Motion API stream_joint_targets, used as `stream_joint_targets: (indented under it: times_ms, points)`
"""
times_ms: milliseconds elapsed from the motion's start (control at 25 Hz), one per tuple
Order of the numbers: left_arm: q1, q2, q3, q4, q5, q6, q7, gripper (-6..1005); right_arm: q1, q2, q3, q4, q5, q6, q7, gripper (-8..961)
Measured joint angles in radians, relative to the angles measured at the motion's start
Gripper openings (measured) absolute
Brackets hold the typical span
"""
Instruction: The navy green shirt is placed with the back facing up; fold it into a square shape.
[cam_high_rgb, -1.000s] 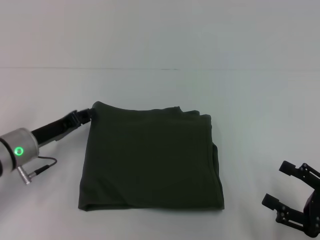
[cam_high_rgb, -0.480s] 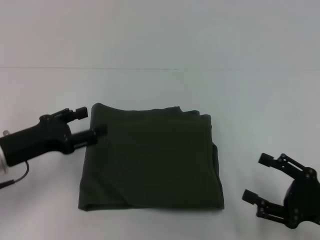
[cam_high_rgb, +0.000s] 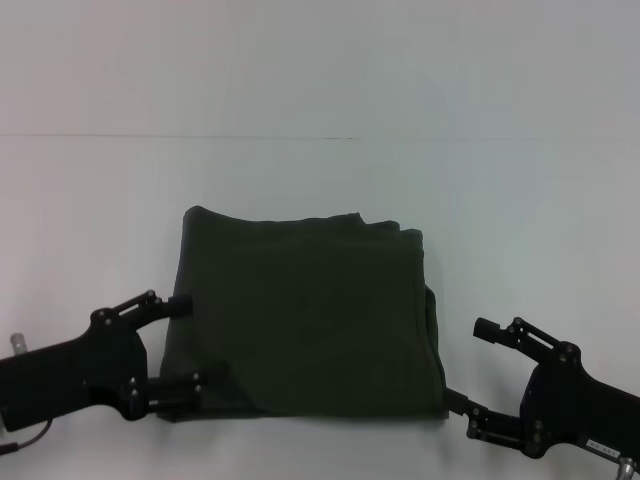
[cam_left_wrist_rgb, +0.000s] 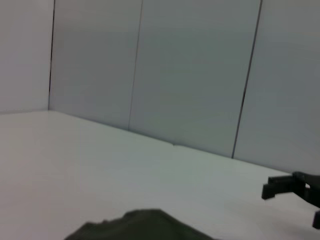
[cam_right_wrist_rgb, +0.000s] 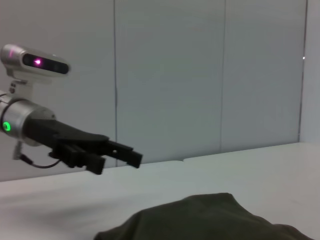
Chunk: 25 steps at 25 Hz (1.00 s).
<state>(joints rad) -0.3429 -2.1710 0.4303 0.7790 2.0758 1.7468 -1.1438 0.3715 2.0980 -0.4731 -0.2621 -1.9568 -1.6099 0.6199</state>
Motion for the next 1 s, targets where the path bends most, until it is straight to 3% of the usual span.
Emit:
stream_joint_targets:
  times_ms: [1000]
  points:
    - [0.022,0.002,-0.056,-0.033,0.062,0.017,0.038,949,-0.015,-0.003,0.002,0.023,0.04,0.057,-0.045,914]
